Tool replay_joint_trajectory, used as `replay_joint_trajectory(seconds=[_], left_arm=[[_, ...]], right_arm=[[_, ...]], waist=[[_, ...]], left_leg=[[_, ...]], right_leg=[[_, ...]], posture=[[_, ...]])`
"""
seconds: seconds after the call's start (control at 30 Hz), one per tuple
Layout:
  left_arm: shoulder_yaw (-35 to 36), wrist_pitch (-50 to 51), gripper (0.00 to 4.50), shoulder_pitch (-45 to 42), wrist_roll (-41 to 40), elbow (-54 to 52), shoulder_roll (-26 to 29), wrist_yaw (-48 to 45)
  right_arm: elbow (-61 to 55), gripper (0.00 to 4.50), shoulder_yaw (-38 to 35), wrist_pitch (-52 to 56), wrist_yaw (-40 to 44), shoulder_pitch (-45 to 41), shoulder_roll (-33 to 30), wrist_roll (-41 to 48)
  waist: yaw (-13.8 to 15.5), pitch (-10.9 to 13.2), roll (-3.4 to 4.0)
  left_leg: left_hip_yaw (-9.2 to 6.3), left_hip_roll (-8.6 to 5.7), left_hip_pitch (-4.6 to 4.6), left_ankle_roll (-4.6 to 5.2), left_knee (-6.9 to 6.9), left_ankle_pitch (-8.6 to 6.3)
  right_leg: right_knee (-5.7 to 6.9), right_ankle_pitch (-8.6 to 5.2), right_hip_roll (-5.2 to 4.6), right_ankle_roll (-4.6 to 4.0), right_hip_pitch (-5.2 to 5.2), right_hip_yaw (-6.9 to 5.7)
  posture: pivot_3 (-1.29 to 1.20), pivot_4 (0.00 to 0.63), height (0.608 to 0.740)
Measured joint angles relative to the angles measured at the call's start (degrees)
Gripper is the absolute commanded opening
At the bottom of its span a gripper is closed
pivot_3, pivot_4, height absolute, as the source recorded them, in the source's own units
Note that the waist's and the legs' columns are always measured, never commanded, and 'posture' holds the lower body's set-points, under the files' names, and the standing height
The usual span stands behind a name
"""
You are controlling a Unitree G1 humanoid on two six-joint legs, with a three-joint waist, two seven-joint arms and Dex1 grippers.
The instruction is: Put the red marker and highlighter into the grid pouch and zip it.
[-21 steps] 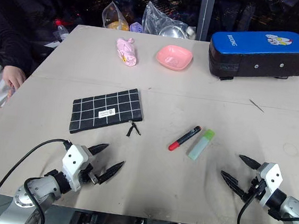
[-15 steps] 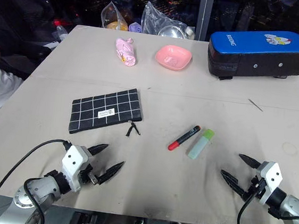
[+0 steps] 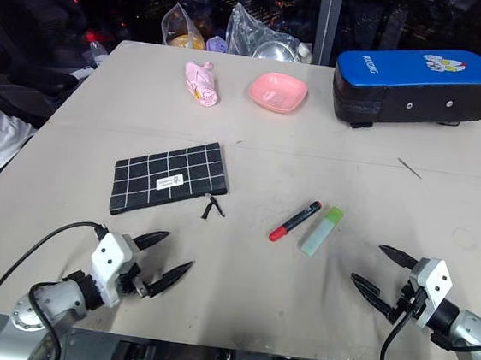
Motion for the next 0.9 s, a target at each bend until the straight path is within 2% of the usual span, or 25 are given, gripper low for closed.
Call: replay_joint_trajectory(seconds=[0.2, 0.3, 0.5, 0.7, 0.9], left_arm=[[8.56, -2.24, 4.49, -4.61, -4.46, 6.21, 5.88, -6.69], [11.21, -5.80, 4.49, -6.79, -4.86, 12.52, 8.28, -10.68], [14.01, -18.83, 4.49, -16.73, -0.36, 34.90, 14.98, -14.04], [13.12, -34.70, 4.49, -26.39, 6.99, 52.28, 20.04, -13.07], [6.36, -49.94, 4.49, -35.05, 16.40, 65.77, 22.24, -8.81]], right_arm=[[-10.62, 4.49, 3.24, 7.37, -0.16, -5.11, -0.55, 5.88], [-13.88, 4.49, 4.18, 11.30, -1.42, -8.17, -0.55, 8.34], [-15.49, 4.49, 6.12, 15.60, -3.63, -12.35, -0.31, 9.71], [-15.56, 4.49, 6.83, 15.97, -4.02, -12.39, 0.13, 9.52], [-15.67, 4.49, 7.20, 16.38, -4.20, -12.37, 0.31, 9.30]], waist=[[0.16, 0.01, 0.00], [0.16, 0.02, -0.02], [0.32, 0.06, -0.11], [0.21, 0.09, -0.25], [0.22, 0.10, -0.25]], left_leg=[[-0.06, 0.04, -0.06, -0.02, 0.10, 0.00], [-0.05, 0.02, -0.11, -0.02, 0.11, -0.01], [-0.17, 0.05, -0.17, -0.02, 0.17, 0.00], [-0.11, 0.02, -0.23, -0.02, 0.21, -0.01], [-0.08, 0.04, -0.22, -0.02, 0.29, -0.01]], right_leg=[[0.02, 0.01, 0.00, -0.01, 0.01, -0.10], [-0.02, 0.01, -0.02, -0.01, 0.00, -0.15], [0.01, 0.00, 0.00, -0.02, -0.02, -0.34], [0.01, 0.01, -0.04, 0.00, -0.02, -0.32], [0.11, 0.02, 0.01, 0.01, -0.03, -0.33]], posture=[[0.00, 0.150, 0.740], [0.00, 0.150, 0.740], [0.00, 0.150, 0.740], [0.00, 0.150, 0.740], [0.00, 0.150, 0.740]])
